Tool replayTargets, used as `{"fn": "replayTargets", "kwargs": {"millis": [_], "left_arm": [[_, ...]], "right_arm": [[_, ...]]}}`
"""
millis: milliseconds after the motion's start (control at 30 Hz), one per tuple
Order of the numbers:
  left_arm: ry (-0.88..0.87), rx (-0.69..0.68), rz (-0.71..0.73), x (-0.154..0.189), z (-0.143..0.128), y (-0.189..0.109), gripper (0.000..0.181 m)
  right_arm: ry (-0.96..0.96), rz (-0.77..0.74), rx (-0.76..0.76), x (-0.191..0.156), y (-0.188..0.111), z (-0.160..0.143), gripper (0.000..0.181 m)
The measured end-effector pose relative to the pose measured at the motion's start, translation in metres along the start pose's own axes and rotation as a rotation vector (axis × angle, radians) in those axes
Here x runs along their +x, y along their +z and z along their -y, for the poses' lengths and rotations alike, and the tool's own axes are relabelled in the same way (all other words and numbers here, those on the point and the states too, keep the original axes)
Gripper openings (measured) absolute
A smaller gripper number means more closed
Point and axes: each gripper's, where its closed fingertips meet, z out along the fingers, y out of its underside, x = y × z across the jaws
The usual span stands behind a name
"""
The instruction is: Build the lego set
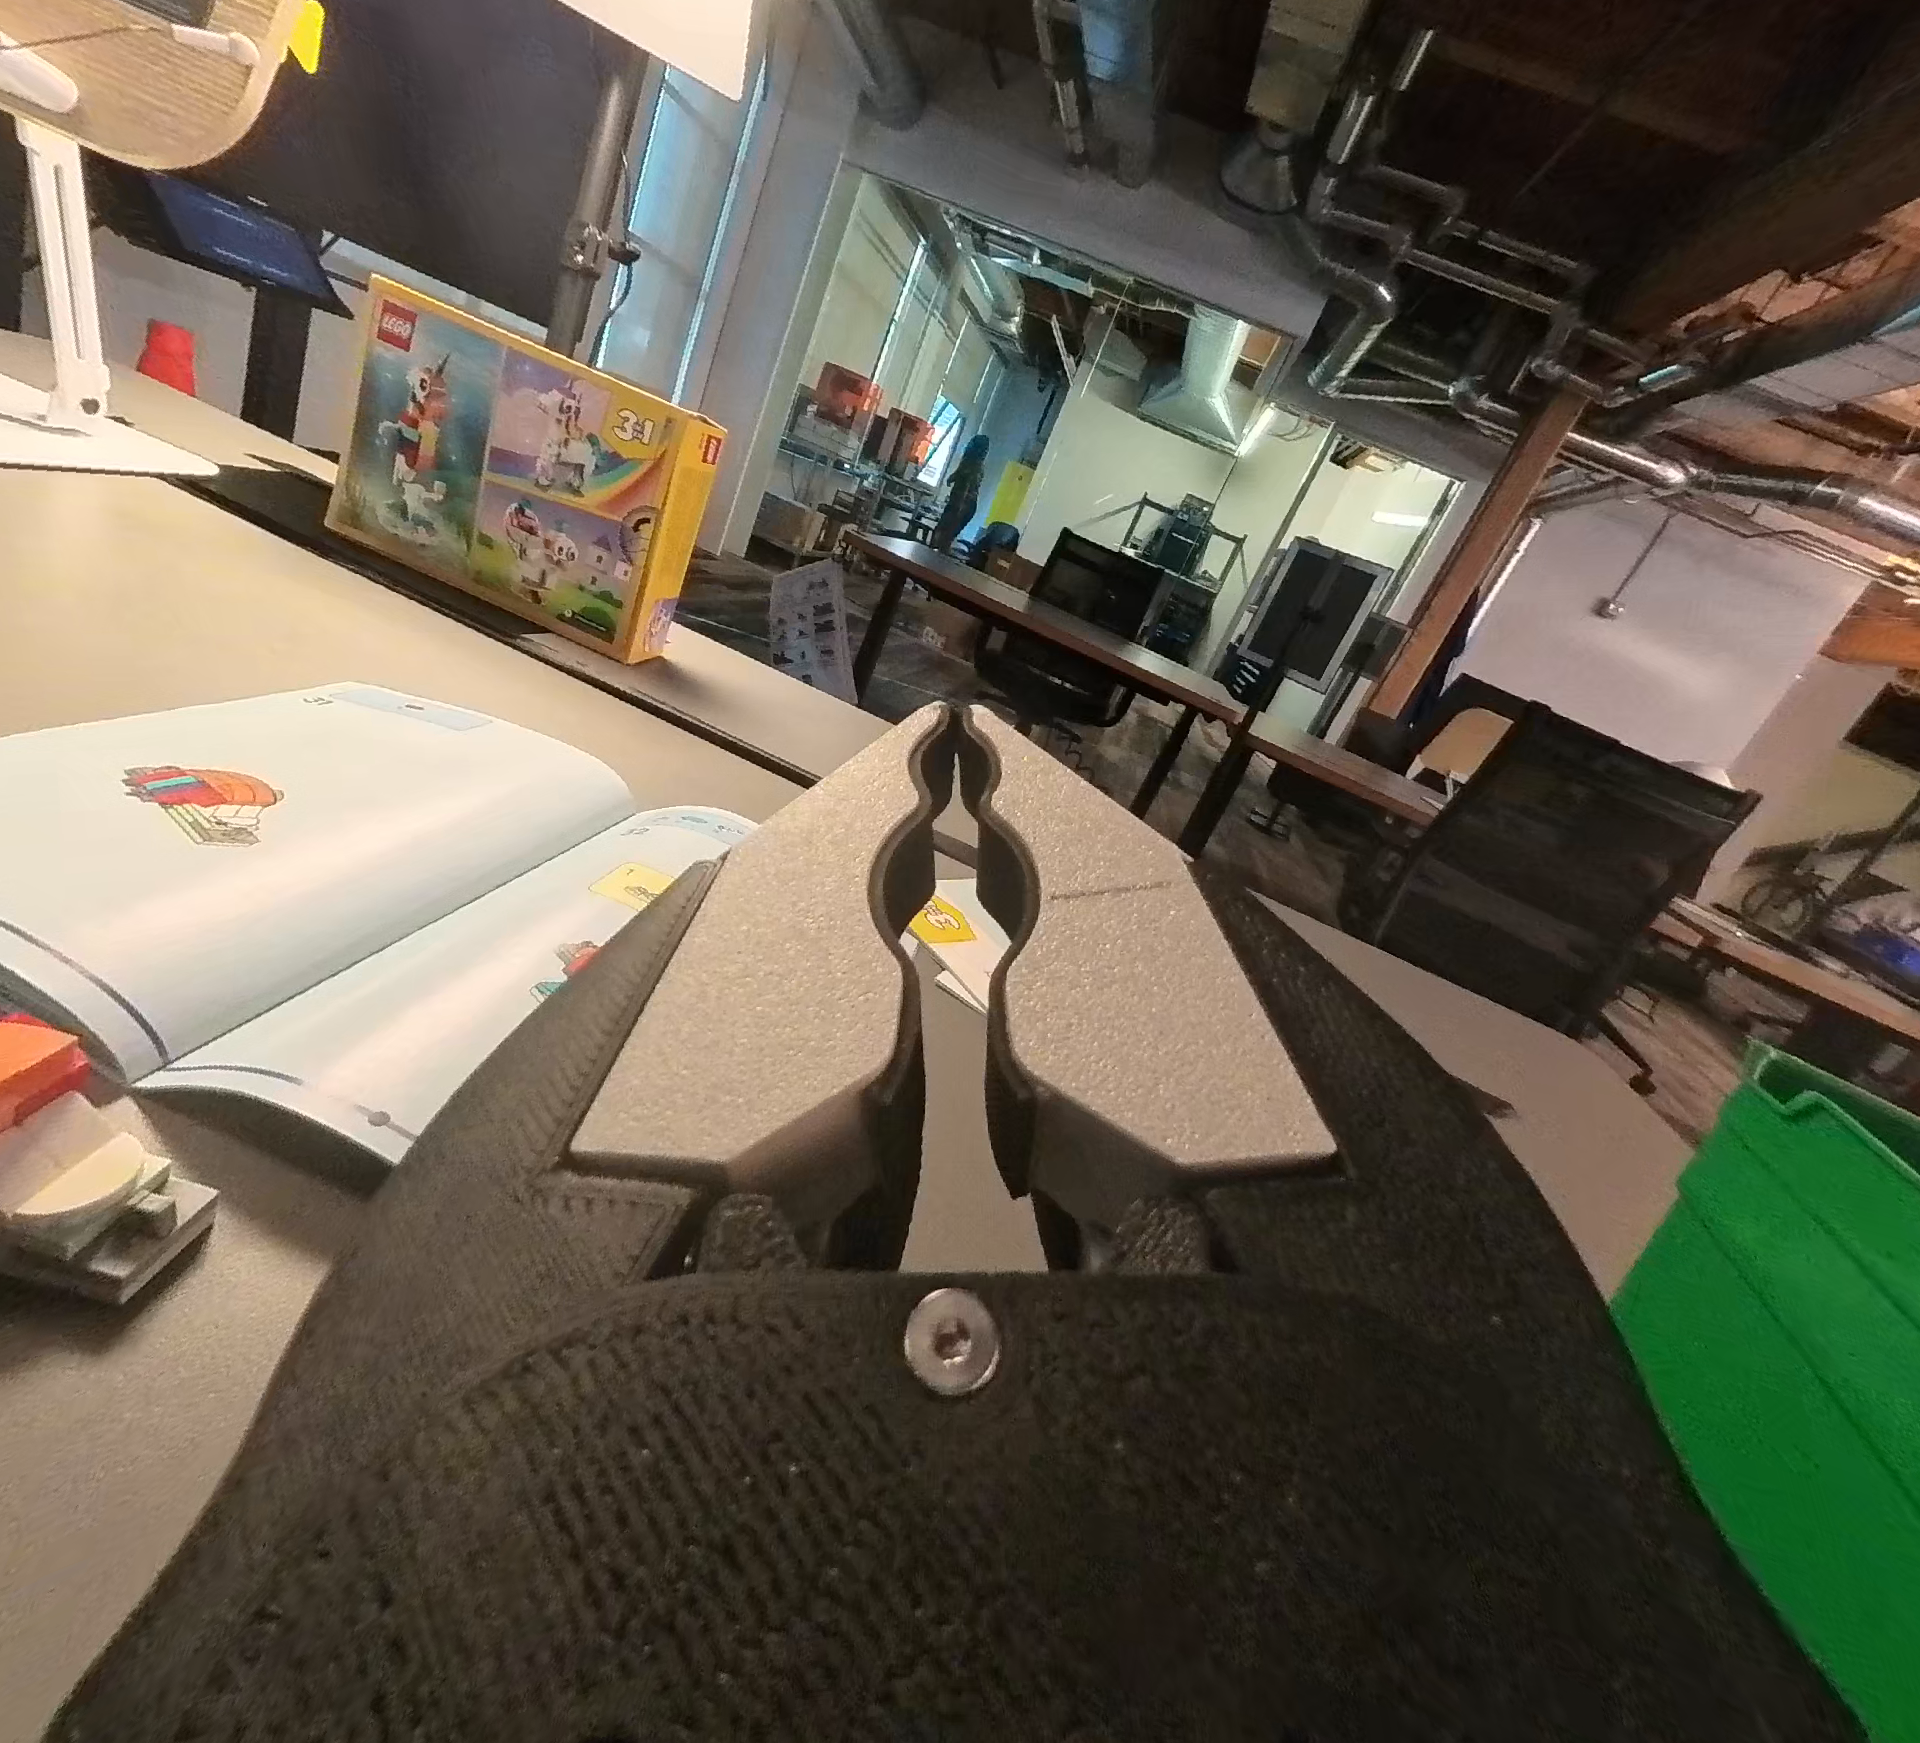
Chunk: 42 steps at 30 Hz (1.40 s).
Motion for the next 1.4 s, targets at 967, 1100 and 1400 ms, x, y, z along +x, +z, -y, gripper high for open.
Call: {"fn": "replayTargets", "kwargs": {"millis": [967, 1100, 1400], "left_arm": [[-0.117, 0.019, -0.392, 0.138, -0.007, 0.081, 0.027], [-0.224, 0.212, -0.319, 0.088, 0.005, 0.016, 0.028], [-0.406, 0.103, 0.295, -0.095, -0.117, -0.070, 0.021]], "right_arm": [[0.019, -0.005, 0.009, 0.002, -0.001, 0.001, 0.000], [0.017, -0.019, 0.003, 0.005, -0.002, 0.000, 0.000], [-0.023, -0.054, -0.037, 0.008, 0.000, -0.005, 0.000]]}}
